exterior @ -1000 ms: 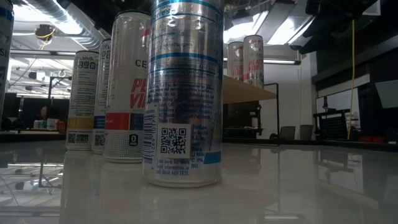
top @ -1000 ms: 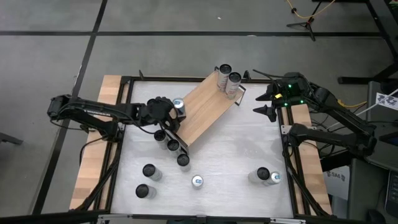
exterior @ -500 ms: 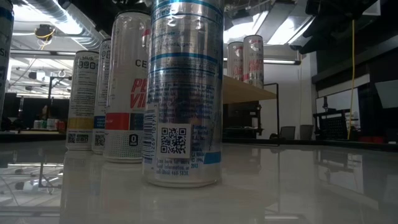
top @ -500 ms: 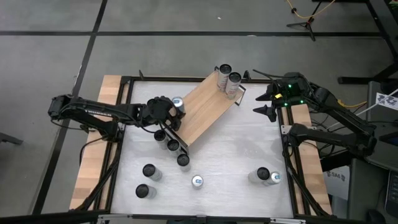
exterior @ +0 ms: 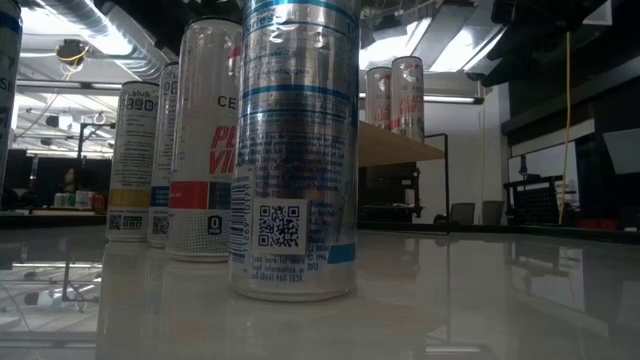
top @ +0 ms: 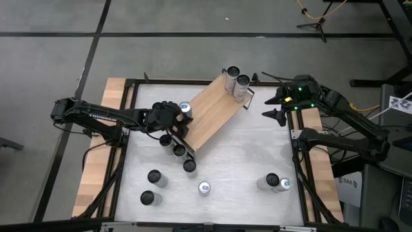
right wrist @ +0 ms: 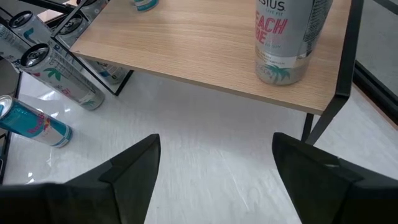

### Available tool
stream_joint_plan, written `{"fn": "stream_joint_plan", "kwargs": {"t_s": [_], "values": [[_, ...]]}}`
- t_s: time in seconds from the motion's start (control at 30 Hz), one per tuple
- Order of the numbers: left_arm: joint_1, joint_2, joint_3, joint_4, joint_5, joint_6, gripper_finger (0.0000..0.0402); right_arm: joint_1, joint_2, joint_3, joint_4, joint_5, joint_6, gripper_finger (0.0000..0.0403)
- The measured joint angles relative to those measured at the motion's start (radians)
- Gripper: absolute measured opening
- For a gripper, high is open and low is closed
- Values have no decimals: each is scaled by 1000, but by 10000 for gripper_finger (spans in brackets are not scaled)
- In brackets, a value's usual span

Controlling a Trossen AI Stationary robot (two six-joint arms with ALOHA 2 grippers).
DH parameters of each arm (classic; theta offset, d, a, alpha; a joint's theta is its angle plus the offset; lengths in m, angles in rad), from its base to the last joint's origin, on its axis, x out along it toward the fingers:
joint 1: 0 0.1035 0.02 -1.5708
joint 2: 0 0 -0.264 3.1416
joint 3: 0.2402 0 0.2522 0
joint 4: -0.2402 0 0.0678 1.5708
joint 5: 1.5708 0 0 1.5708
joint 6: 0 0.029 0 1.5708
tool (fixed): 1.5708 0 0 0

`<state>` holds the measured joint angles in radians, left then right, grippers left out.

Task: Place canned beverage on shelf
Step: Put the blue soda can on the shelf

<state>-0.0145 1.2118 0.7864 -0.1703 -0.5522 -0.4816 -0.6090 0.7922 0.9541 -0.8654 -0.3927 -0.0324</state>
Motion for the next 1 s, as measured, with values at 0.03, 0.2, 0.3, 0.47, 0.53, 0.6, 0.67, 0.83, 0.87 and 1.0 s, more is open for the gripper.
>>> {"fn": "stream_joint_plan", "kwargs": {"t_s": [0.03,0.2,0.3,0.47,0.53,0.6,0.67,0.83,0.87,1.0], "values": [[0,0,0,5,10,12,223,0,0,0,0,0,0,305],[2,0,0,38,141,118,223,0,0,0,0,0,0,305],[2,0,0,67,248,229,223,0,0,0,0,0,0,305],[24,1,0,93,463,358,223,0,0,0,0,0,0,305],[40,1,0,93,522,370,223,0,0,0,0,0,0,305],[56,1,0,94,573,393,223,0,0,0,0,0,0,305],[69,1,0,95,600,414,223,0,0,0,0,0,0,305],[85,1,0,89,604,446,226,0,0,0,0,0,0,305],[85,1,0,88,604,451,229,0,0,0,0,0,0,305],[84,1,0,88,592,442,246,0,0,0,0,0,0,305]]}}
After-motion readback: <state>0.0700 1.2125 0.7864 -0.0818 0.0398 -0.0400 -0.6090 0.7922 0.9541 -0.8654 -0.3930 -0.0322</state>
